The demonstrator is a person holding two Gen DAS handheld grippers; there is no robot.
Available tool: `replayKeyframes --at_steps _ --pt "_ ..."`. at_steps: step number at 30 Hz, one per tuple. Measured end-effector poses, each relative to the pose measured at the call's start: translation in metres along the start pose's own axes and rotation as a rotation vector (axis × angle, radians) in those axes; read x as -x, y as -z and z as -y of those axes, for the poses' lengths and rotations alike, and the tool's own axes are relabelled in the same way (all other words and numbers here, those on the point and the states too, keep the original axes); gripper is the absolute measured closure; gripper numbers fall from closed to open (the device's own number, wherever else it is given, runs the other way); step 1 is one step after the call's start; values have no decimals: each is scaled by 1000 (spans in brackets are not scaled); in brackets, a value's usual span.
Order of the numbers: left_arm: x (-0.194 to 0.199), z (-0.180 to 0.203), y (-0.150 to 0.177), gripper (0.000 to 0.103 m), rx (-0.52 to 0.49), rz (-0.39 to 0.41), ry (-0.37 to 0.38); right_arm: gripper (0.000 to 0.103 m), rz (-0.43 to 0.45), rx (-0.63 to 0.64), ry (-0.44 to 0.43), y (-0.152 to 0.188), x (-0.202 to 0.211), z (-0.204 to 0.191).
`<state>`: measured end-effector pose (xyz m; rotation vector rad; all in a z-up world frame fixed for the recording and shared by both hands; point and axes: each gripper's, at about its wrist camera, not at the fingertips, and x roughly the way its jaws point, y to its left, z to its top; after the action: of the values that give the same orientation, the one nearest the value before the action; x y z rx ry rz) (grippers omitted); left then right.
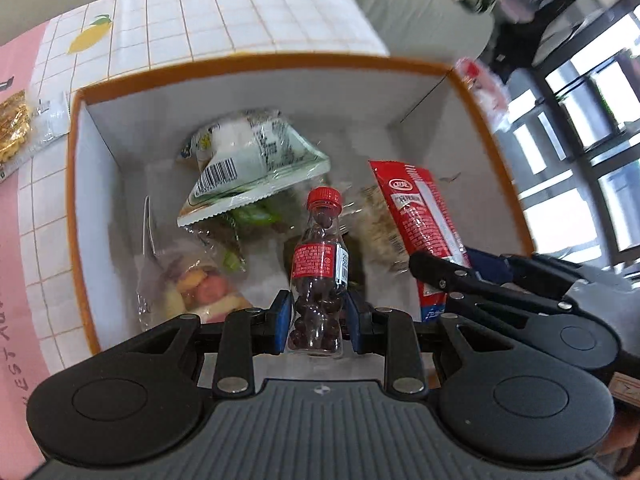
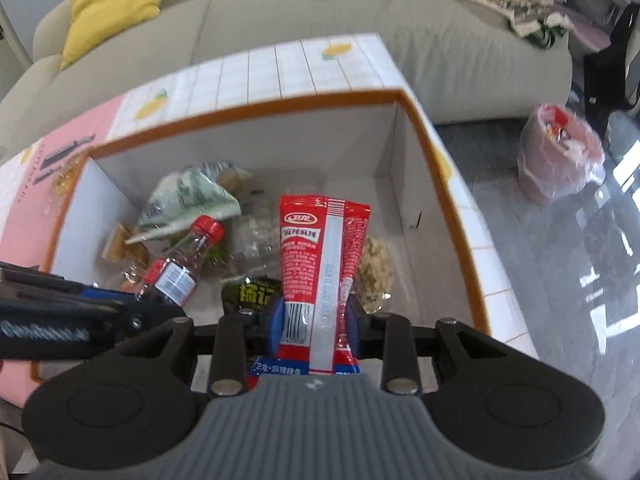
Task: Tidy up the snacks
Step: 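Lower the bottle and sausage pack into the box and open both tools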
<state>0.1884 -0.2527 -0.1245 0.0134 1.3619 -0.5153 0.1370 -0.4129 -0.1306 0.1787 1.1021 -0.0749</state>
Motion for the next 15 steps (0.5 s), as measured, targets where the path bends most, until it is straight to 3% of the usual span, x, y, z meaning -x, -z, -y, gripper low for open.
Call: replayKeyframes --at_steps 9,13,15 --pt "-23 7 -4 71 -5 -107 -72 68 -86 -22 -6 -1 -25 4" --pt "-27 3 -6 71 33 -150 -56 67 -107 -27 7 -3 -31 4" --pt "-26 0 -7 65 35 -147 -63 66 -118 -27 7 -4 -35 3"
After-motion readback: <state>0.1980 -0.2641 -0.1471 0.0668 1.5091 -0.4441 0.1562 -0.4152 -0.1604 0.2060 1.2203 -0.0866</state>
